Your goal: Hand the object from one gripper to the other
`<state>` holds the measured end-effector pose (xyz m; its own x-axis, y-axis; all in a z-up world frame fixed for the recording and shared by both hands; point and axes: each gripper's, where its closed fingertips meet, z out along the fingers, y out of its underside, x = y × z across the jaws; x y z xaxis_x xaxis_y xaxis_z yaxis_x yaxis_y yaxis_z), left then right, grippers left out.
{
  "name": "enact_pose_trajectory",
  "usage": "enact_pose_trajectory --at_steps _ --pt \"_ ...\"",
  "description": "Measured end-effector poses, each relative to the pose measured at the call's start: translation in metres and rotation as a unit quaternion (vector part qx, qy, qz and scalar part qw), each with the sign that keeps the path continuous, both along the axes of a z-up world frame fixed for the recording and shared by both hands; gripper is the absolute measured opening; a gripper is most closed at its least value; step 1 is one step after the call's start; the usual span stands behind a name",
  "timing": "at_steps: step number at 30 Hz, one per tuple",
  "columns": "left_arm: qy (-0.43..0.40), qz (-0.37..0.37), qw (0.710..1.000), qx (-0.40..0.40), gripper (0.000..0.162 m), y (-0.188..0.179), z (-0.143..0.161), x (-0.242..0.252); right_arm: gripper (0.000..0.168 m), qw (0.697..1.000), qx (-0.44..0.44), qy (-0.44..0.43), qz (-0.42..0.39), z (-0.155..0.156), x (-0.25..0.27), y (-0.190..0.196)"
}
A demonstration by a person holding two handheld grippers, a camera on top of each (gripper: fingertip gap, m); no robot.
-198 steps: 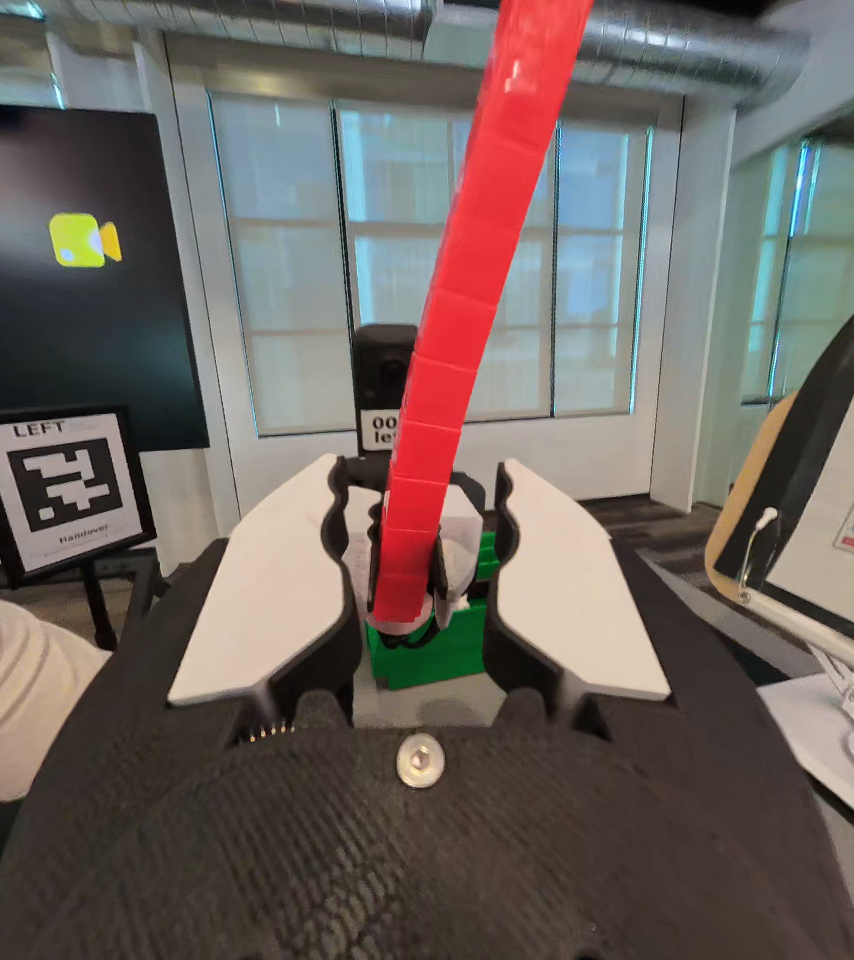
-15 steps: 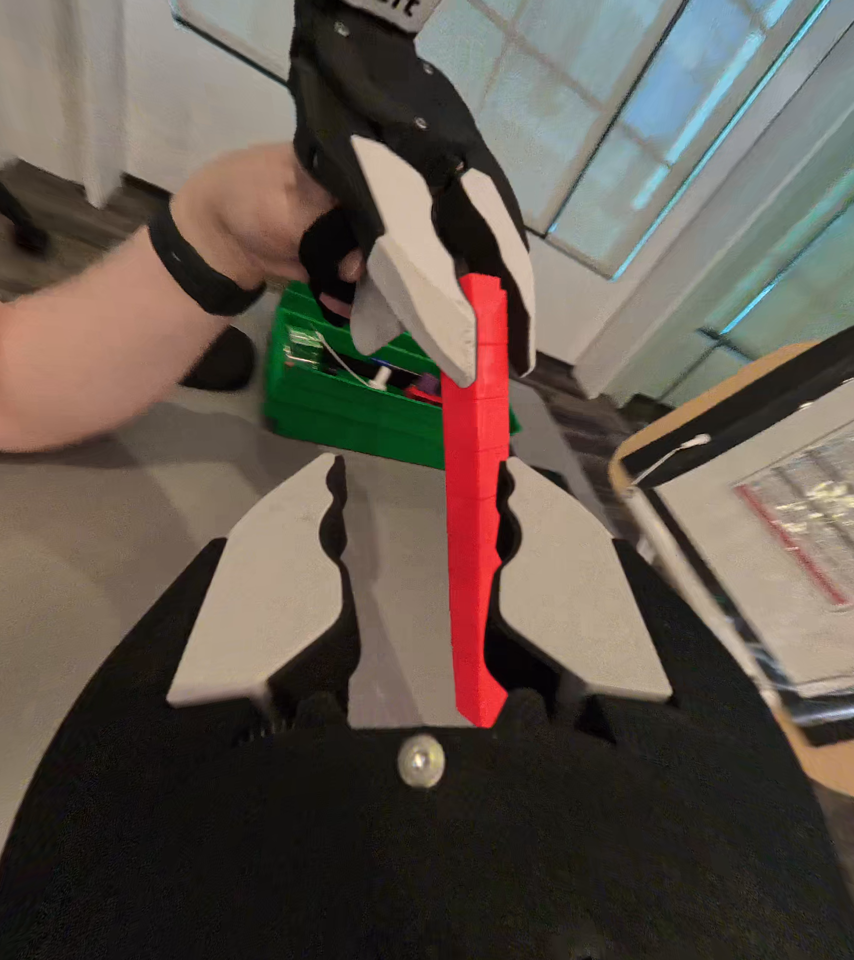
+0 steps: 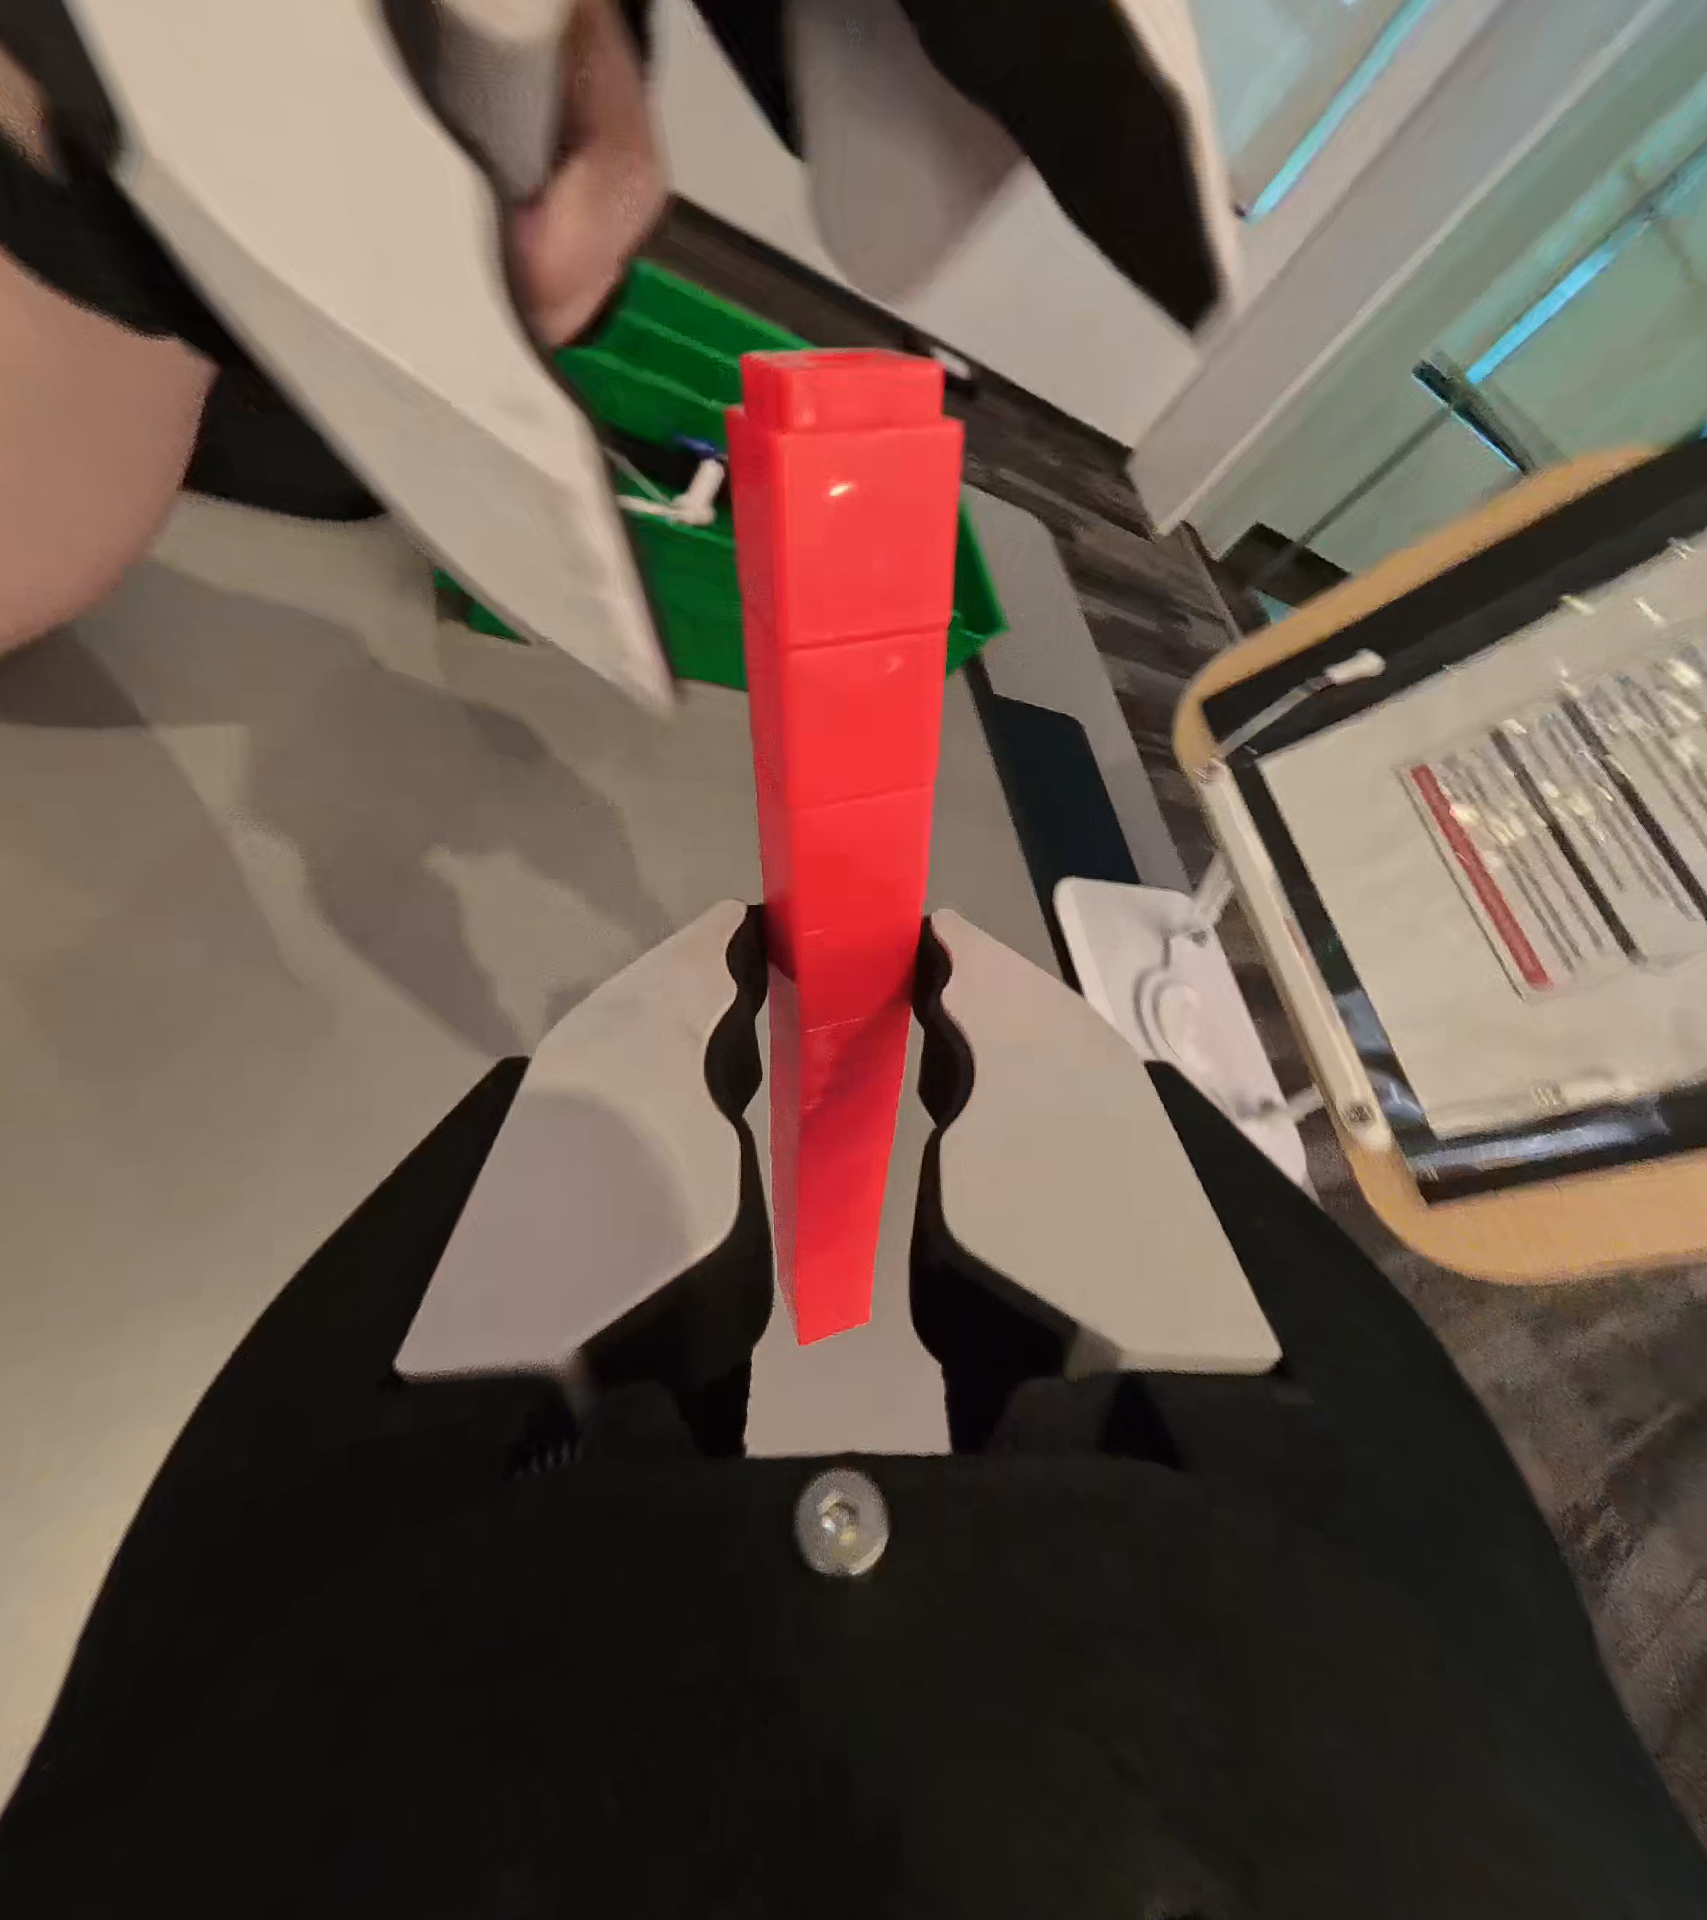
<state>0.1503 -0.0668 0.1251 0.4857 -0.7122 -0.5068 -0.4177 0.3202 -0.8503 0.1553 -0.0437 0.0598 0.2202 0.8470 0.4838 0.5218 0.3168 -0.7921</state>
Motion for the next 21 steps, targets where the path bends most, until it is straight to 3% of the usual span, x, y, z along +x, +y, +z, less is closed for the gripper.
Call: enact_pose_trajectory --at_steps 1,5,7,9,12,14,19,21 --pt "-0.024 -0.002 1.0 -0.014 0.081 0.0 0.005 -0.003 0.028 1.0 -0.002 0.02 -0.024 0.009 0.012 0.006" --pt "-0.112 -0.042 0.991 -0.062 0.072 -0.008 0.026 -0.015 0.027 0.972 0.038 0.166 -0.16 0.071 0.099 0.027" --pt "-0.127 -0.049 0.988 -0.074 0.065 -0.009 0.029 -0.019 0.027 0.93 0.063 0.244 -0.267 0.098 0.169 0.032" --pt "-0.118 -0.036 0.989 -0.087 0.063 -0.005 0.024 -0.022 0.027 0.88 0.071 0.28 -0.377 0.103 0.243 0.029" --pt "-0.084 -0.018 0.99 -0.115 0.063 0.0 0.009 -0.021 0.027 0.813 0.024 0.257 -0.521 0.069 0.335 0.019" --pt "-0.08 -0.019 0.99 -0.117 0.063 0.0 0.006 -0.017 0.028 0.778 -0.033 0.246 -0.577 0.035 0.376 0.014" --pt "-0.064 -0.02 0.99 -0.123 0.069 -0.001 -0.002 -0.006 0.028 0.713 -0.103 0.18 -0.67 -0.038 0.437 0.025" --pt "-0.053 -0.025 0.99 -0.13 0.069 -0.003 -0.007 -0.002 0.028 0.703 -0.138 0.129 -0.686 -0.069 0.444 0.034"
